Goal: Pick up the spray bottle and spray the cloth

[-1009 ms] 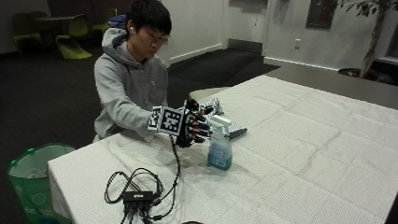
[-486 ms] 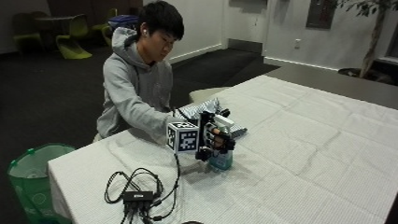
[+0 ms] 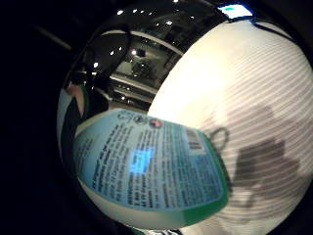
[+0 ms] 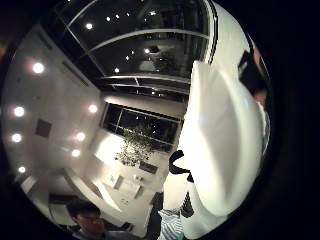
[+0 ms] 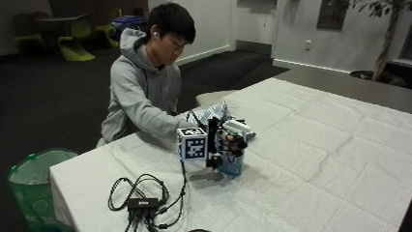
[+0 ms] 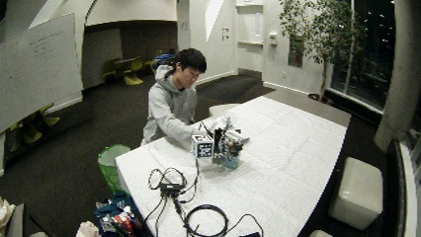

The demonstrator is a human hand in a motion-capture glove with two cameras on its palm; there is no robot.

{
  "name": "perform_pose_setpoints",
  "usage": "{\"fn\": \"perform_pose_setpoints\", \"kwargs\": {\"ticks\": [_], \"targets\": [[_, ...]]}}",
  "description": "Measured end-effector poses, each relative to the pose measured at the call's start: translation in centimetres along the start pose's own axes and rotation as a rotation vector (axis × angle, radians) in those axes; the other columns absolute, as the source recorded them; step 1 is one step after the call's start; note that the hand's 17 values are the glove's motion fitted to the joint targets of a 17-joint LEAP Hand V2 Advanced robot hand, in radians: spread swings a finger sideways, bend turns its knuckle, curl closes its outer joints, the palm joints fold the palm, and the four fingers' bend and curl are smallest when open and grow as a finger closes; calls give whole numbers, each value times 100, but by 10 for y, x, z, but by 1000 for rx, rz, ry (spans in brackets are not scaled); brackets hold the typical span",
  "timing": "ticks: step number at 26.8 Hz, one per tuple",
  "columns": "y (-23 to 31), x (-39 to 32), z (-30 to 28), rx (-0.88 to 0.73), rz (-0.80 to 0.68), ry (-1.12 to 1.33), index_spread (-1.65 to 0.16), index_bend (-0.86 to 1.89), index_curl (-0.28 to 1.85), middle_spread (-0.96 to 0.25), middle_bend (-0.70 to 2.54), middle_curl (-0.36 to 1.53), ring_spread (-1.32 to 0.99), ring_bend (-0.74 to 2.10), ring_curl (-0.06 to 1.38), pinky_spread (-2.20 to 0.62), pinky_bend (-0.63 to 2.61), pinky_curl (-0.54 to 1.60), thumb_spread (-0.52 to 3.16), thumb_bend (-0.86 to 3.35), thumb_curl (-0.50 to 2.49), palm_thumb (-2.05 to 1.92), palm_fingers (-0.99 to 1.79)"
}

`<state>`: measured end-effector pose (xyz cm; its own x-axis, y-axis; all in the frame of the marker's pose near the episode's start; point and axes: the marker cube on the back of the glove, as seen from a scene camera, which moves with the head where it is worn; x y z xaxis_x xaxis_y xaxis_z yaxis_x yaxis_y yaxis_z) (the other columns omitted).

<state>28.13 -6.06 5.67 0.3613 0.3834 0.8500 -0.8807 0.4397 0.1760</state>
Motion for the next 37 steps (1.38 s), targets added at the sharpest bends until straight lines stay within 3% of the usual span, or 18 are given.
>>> {"fn": "perform_pose_setpoints", "kwargs": {"ticks": [7, 19, 26, 33, 37], "targets": [[-10, 1, 5, -17, -22, 21, -19, 17, 30, -8, 69, 49, -12, 70, 41, -11, 32, 33, 92, -1, 41, 88, 140], [-5, -9, 25, -208, -12, 34, -19, 26, 38, -8, 69, 50, -13, 74, 43, -24, 42, 38, 84, -3, 47, 85, 144], [8, -49, 36, -605, -55, 180, -20, 33, 44, -9, 69, 50, -14, 74, 44, -28, 44, 40, 81, -3, 49, 83, 145], [50, -111, 43, -1062, -162, 553, -21, 34, 47, -10, 70, 51, -14, 75, 44, -29, 46, 40, 78, -3, 52, 84, 143], [76, -138, 42, -1214, -198, 711, -21, 34, 49, -10, 70, 51, -14, 75, 45, -29, 47, 41, 76, -3, 53, 83, 143]]}}
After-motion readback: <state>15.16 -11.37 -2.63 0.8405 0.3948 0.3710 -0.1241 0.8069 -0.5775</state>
